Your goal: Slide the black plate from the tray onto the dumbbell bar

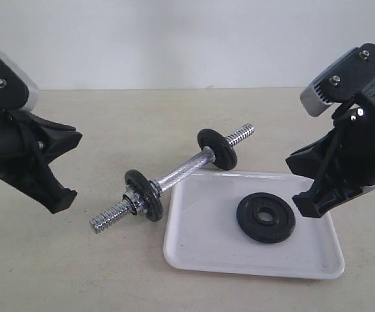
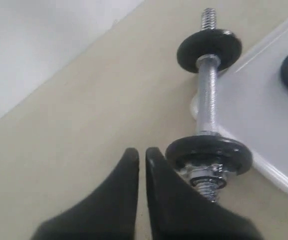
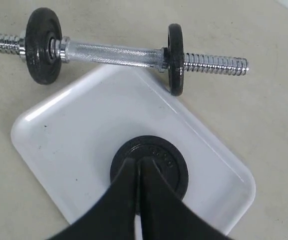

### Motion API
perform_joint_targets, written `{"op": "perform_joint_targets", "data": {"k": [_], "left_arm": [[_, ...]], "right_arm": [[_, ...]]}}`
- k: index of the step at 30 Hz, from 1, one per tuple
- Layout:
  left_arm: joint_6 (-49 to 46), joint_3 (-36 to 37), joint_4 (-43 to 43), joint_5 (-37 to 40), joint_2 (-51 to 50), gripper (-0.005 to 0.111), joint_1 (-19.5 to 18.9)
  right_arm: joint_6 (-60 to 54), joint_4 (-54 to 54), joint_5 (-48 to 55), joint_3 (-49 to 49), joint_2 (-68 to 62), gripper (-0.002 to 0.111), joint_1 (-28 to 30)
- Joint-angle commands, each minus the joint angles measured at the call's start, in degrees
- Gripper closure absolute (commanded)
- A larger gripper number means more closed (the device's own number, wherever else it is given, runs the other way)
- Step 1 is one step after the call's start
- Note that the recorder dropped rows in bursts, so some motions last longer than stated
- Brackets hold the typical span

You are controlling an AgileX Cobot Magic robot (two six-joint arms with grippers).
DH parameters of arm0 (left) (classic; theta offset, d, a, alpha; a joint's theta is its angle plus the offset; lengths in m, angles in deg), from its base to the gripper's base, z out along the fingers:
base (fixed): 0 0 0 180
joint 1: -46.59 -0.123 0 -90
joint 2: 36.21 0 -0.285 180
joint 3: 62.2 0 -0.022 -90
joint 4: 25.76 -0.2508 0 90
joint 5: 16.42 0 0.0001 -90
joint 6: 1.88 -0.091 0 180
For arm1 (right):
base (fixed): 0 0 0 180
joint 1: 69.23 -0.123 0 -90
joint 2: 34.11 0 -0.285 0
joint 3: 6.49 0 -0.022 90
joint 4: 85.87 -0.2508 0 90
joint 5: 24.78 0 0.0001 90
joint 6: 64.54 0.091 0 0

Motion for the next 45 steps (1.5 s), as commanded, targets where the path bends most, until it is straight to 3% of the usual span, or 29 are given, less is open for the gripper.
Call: {"op": "perform_joint_targets", "data": {"k": [1, 4, 14, 21, 27, 35, 40, 45], "left_arm": [[-0.77, -2.88, 0.31, -8.36, 1.43, 0.102, -0.09], [4.34, -5.3, 0.31, -14.8, 1.56, 0.102, 0.04], [13.44, -8.66, 0.31, -49.91, 1.56, 0.102, 0.04], [26.54, -8.66, 0.31, -63.76, 1.56, 0.102, 0.04], [39.7, -6.74, 0.31, -69.72, 1.56, 0.102, 0.04], [40.84, 3.13, 0.31, -71.58, 1.19, 0.102, 0.04], [32.68, 4.19, 0.31, -71.2, 0.08, 0.102, 0.04], [24.8, 1.6, 0.31, -64.85, 0.08, 0.102, 0.04]], "right_arm": [[0.44, 0.21, -0.59, 0.34, 0.02, 0.108, -0.18], [0.44, 0.21, -0.59, 0.34, 0.02, 0.108, -0.18], [0.73, 0.21, 0.47, 0.34, 0.02, 0.108, -0.18], [1.52, 0.21, 3.01, 0.34, 0.02, 0.108, -0.18], [1.76, 0.21, 2.86, 0.34, 0.02, 0.108, -0.18], [1.93, 0.21, 2.89, 0.34, 0.02, 0.108, -0.18], [1.91, 0.21, 2.45, 0.34, 0.02, 0.108, -0.18], [1.91, 0.21, 2.79, 0.34, 0.02, 0.108, -0.18]]}}
